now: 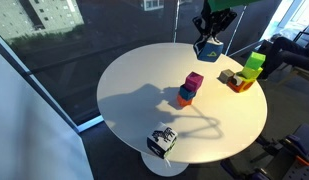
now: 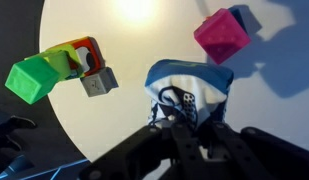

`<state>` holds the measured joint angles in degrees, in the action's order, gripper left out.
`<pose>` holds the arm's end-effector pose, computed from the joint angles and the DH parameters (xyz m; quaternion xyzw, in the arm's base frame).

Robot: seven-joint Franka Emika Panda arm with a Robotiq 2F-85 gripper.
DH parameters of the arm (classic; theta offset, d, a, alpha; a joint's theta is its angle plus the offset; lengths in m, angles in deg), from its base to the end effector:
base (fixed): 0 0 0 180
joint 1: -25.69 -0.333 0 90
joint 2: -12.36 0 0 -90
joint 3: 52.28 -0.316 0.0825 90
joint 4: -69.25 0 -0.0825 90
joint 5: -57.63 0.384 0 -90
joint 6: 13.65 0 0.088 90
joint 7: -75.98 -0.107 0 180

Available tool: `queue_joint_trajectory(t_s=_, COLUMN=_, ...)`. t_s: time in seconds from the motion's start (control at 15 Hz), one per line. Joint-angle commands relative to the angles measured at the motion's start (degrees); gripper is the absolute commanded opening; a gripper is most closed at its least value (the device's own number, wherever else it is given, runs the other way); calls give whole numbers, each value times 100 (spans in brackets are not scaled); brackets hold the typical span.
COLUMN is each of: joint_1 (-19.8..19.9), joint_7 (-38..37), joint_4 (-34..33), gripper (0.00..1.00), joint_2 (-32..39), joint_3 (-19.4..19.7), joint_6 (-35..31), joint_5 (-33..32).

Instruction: Put the white and blue dice on the table

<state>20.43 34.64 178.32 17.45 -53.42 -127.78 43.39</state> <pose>0.5811 0.0497 0.4532 0.9618 -0.2496 0.0452 0.1027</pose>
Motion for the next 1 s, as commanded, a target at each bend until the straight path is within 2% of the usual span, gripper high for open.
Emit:
queue_joint_trajectory(t_s=0.0, joint_1=35, joint_7=-472, joint_4=-200, gripper=7, joint_2=140, joint_3=50, joint_6=-87, joint_5=-297)
queue_joint_trajectory(t_s=0.07, joint_1=29, joint_7=-566, joint_4=-199, gripper=35, joint_2=146, joint_3=61, joint_6=-106, joint_5=-372)
queue_joint_trajectory(t_s=0.2, joint_1=21, joint_7=-709, joint_4=-199, gripper=48, joint_2=157, joint_3=75, joint_6=-124, joint_5=-459)
queue_joint_trajectory(t_s=0.53, joint_1=7, joint_7=-865, joint_4=-164, gripper=90, joint_2=127, joint_3=58, joint_6=-97, joint_5=-574)
queue_joint_trajectory(t_s=0.67, joint_1=1, joint_7=-864, joint_4=-149, gripper=99, joint_2=106, joint_3=52, joint_6=-102, joint_5=-570)
queue_joint_trajectory(t_s=0.93, joint_1=-2, joint_7=-755, joint_4=-115, gripper=100, joint_2=60, joint_3=28, joint_6=-73, joint_5=-481)
